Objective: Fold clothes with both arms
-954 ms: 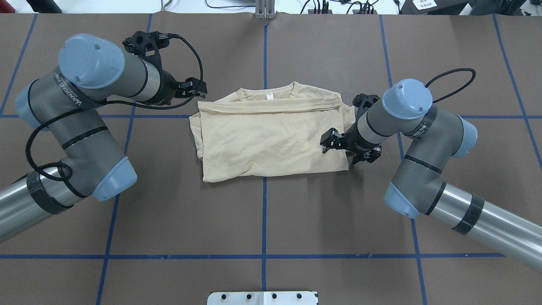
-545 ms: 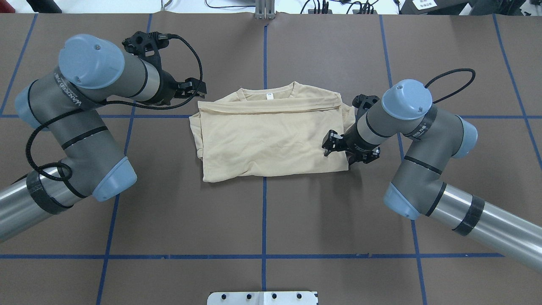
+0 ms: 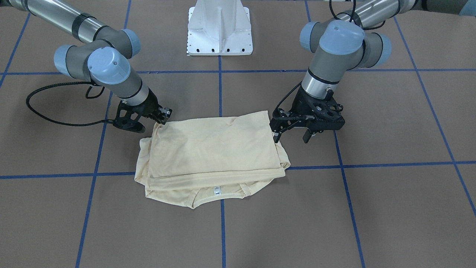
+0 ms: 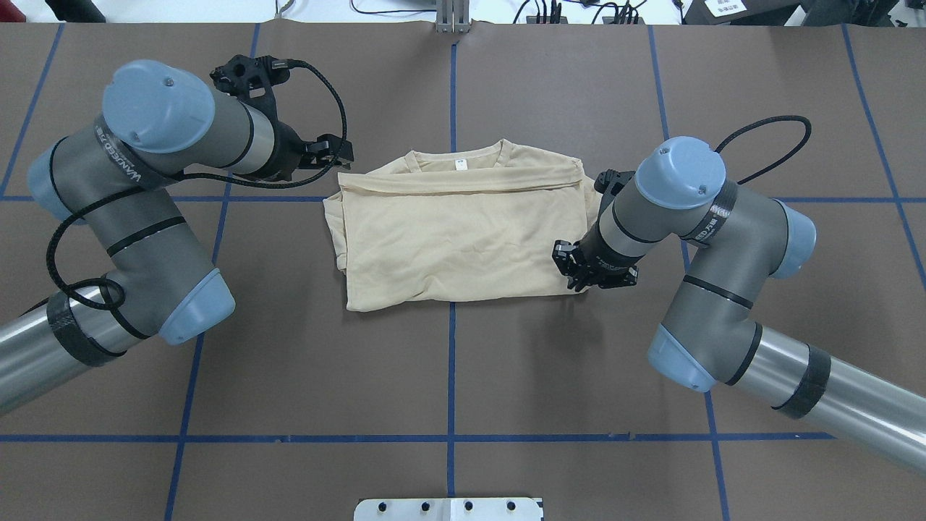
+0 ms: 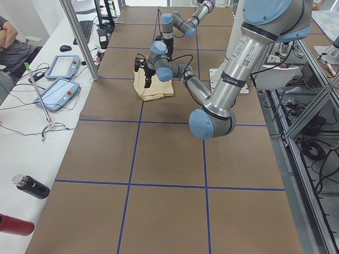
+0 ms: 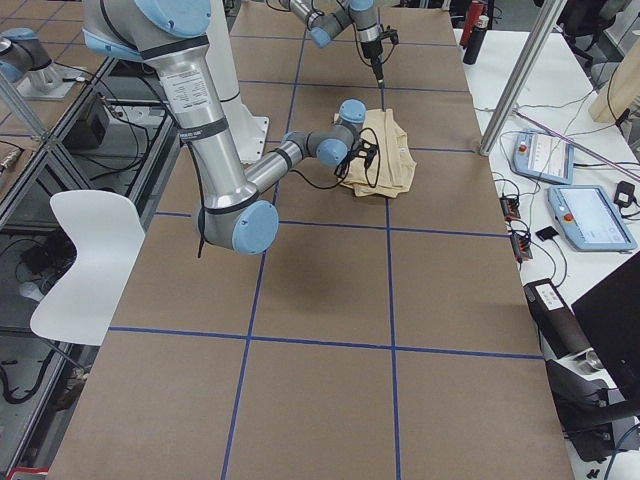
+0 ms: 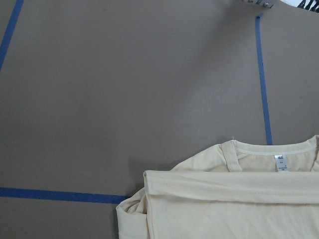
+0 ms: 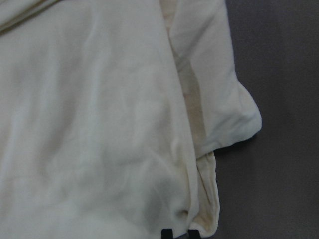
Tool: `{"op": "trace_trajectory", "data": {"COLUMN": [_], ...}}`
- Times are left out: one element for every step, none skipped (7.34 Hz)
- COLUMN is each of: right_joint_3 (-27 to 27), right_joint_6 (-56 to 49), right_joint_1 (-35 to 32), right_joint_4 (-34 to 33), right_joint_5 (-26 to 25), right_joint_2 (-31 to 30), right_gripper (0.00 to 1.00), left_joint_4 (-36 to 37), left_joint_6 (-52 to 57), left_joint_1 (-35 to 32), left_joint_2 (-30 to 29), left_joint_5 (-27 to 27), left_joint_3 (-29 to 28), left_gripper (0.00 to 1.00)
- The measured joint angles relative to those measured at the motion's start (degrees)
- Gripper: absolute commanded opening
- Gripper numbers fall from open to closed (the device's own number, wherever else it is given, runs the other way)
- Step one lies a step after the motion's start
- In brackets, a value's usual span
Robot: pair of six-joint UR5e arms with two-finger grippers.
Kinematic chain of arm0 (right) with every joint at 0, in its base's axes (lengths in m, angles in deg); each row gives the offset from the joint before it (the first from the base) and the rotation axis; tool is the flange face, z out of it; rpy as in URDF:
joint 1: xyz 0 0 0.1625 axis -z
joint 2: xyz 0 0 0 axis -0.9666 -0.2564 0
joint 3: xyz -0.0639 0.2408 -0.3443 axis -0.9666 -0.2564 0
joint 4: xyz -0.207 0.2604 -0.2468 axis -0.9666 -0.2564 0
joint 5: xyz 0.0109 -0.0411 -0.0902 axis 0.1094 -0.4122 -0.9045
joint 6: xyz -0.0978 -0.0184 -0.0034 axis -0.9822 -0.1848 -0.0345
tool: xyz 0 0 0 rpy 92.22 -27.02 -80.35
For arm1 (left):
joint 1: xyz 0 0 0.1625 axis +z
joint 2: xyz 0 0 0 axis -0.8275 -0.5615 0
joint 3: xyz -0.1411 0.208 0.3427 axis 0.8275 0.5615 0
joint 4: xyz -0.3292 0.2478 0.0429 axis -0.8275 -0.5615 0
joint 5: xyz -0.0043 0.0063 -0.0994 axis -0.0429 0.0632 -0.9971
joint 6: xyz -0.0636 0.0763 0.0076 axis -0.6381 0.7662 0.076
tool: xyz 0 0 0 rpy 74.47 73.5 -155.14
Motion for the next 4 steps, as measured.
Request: {"op": "trace_trajectory", "data": {"right_joint_3": [0.16,0.23,0.27,0.29], "right_joint_6": [-0.02,-0.01,0.01,0.0], "right_joint_1": [0.13,0.16,0.17,0.12], "right_joint_4": [-0.28,-0.38,-0.43,-0.48], "right_joint_5": [-0.03,-0.02,0.02,0.04], "right_joint_2": [-0.08,-0.11,-0.11,-0.12], "right_gripper": [0.0,0.09,0.26,0.38], "left_joint_4": [0.0,0.0,0.0,0.0], "left_joint_6": [-0.01,-0.05,-0.07,-0.08], "left_joint_1": [0.02,0.03,0.03,0.04], "left_joint_2": [0.0,-0.01,-0.01,-0.01], "left_joint_5": [0.0,0.0,0.0,0.0], "left_joint_3": [-0.01,0.01,0.05,0.12], "left_gripper": [1.0,1.0,1.0,1.0]}}
